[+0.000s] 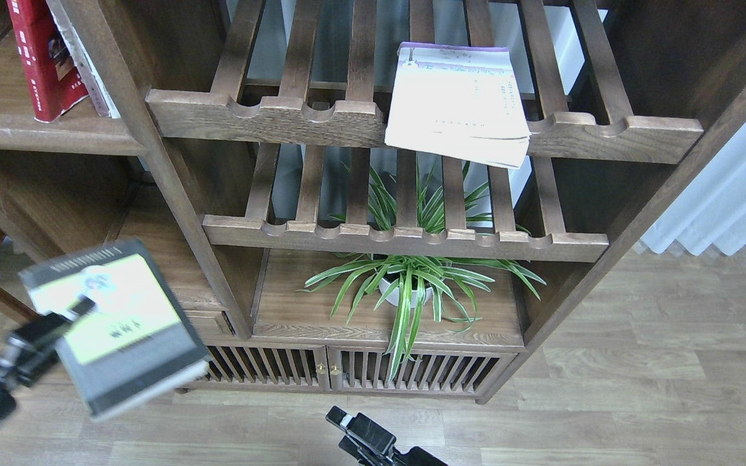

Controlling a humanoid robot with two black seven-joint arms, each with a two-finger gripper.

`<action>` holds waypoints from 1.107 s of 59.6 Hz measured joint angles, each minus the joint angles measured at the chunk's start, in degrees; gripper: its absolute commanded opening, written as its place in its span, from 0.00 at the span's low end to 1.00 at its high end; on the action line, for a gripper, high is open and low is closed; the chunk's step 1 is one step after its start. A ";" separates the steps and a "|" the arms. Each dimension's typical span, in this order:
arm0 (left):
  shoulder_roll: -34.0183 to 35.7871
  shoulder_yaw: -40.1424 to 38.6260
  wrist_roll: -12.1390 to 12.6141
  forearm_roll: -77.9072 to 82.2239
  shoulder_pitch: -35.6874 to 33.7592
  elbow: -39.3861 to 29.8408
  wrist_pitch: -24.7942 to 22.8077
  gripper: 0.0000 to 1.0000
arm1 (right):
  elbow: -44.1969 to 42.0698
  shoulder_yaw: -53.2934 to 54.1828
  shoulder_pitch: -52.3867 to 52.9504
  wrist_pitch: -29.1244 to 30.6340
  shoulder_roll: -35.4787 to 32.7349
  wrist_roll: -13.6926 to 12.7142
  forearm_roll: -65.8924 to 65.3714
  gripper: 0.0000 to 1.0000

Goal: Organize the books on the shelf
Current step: 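Carry the green-and-white book with the left gripper into the side compartment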

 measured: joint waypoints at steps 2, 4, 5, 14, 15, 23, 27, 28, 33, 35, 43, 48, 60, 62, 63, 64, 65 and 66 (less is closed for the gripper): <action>0.36 -2.34 0.52 0.13 0.01 -0.29 0.00 0.04 | -0.05 0.00 0.00 0.00 0.00 0.00 -0.01 0.99; 0.89 -5.21 1.09 0.48 0.01 -0.75 0.00 0.04 | -0.08 0.00 0.00 0.00 0.00 0.00 -0.02 0.99; 1.14 -6.32 1.25 0.65 0.02 -0.96 0.00 0.04 | -0.11 0.00 -0.01 0.00 0.00 0.00 -0.01 0.99; 3.34 -15.08 1.87 4.06 -1.92 -2.19 0.00 0.04 | -0.23 0.00 -0.15 0.00 0.00 -0.01 -0.02 0.99; 3.44 -15.69 1.89 4.70 -2.52 -2.20 0.00 0.04 | -0.23 0.00 -0.16 0.00 0.00 -0.02 -0.02 0.99; 3.69 -18.93 1.96 13.38 -10.38 -1.67 0.00 0.04 | -0.24 0.00 -0.29 0.00 0.00 -0.02 -0.02 0.99; 3.42 -19.71 2.08 18.71 -14.91 -1.22 0.00 0.04 | -0.24 0.00 -0.30 0.00 0.00 -0.02 -0.02 0.99; 3.24 -19.84 2.13 20.48 -16.39 -0.96 0.00 0.04 | -0.24 0.00 -0.31 0.00 0.00 -0.02 -0.01 0.99; 2.11 -20.10 2.27 27.30 -22.01 0.52 0.00 0.04 | -0.24 0.00 -0.51 0.00 0.00 -0.02 0.03 0.99; 1.47 -20.11 2.34 29.82 -24.06 1.24 0.00 0.04 | -0.24 0.00 -0.68 0.00 0.00 -0.02 0.04 0.99; -2.08 -20.14 3.34 41.48 -33.09 4.29 -0.01 0.04 | -0.24 0.00 -1.27 0.00 -0.01 -0.02 0.08 0.99; -3.55 -19.75 3.95 46.85 -37.40 5.82 0.00 0.04 | -0.24 0.01 -1.54 0.00 -0.01 -0.03 0.07 0.99; -6.27 -15.92 4.46 56.48 -48.54 10.82 0.00 0.04 | -0.24 0.01 -1.63 0.00 -0.01 0.06 0.15 0.99; -6.69 -15.14 4.63 57.41 -50.25 11.51 0.00 0.04 | -0.24 0.01 -1.63 0.00 -0.01 0.09 0.17 0.99; -6.93 -14.75 4.73 57.81 -51.09 11.82 0.00 0.04 | -0.24 0.01 -1.63 0.00 -0.01 0.10 0.18 0.99; -7.16 -14.37 4.84 58.16 -51.87 12.11 0.00 0.04 | -0.24 0.01 -1.64 0.00 -0.01 0.12 0.20 0.99; -7.39 -14.01 4.99 58.45 -52.62 12.39 0.00 0.04 | -0.24 0.01 -1.65 0.00 -0.01 0.14 0.21 0.99; -7.67 -13.52 5.24 58.75 -53.55 12.77 0.00 0.04 | -0.24 0.01 -1.66 0.00 -0.01 0.16 0.22 0.99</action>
